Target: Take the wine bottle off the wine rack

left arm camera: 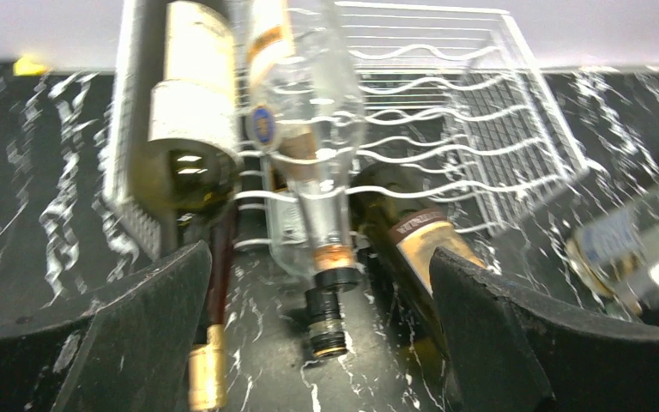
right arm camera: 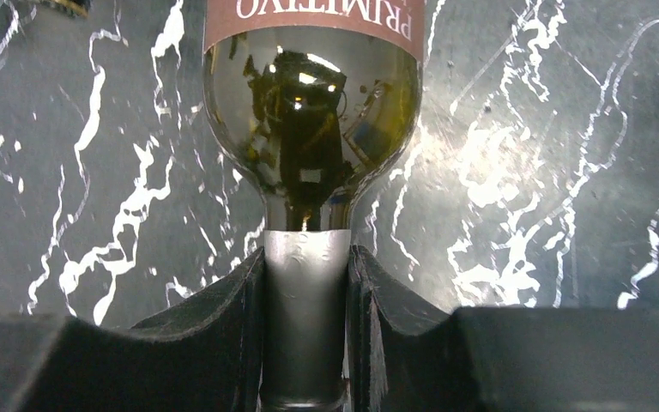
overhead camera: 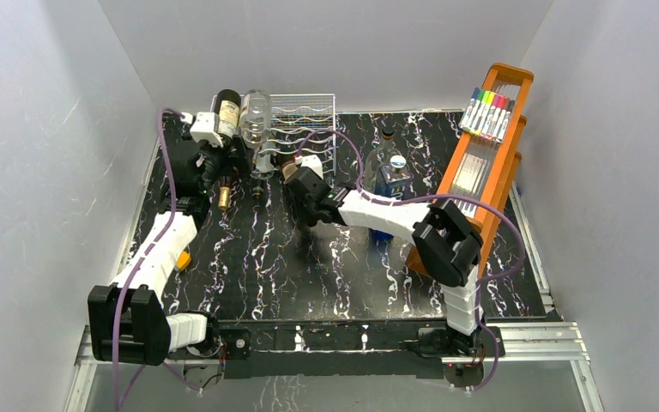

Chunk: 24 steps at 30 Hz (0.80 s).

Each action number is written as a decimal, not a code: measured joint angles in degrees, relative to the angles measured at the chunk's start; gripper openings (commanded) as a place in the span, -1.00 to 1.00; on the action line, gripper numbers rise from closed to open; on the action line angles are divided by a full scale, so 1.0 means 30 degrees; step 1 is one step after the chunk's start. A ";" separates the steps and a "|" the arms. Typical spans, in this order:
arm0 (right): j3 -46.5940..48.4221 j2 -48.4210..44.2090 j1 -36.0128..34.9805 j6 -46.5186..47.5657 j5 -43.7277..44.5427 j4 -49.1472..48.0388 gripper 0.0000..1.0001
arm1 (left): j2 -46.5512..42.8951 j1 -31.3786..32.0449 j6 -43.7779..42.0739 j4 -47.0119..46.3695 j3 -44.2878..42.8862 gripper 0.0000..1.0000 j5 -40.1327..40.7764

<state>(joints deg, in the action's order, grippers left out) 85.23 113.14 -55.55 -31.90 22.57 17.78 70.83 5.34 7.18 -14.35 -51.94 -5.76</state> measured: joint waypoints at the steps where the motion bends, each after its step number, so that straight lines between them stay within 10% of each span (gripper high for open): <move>1: 0.0015 -0.0284 0.0036 0.0226 -0.0240 0.0561 -0.77 | -0.0007 0.0000 -0.0364 -0.0568 0.0313 0.95 -0.0984; 14: -0.0240 -0.5763 0.0889 0.2790 -0.3796 0.7635 -0.95 | -0.1107 0.1865 -0.7315 -0.2790 0.3665 0.96 -1.2356; 24: -0.0248 -0.7410 0.2390 0.4211 -0.7133 1.0295 -1.00 | -0.1836 1.0273 -1.4426 -0.1224 0.5705 0.96 -0.9974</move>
<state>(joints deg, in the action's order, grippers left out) 84.49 90.91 -48.38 -19.27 1.17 48.66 65.32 36.16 -36.10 -18.02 -34.83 -35.68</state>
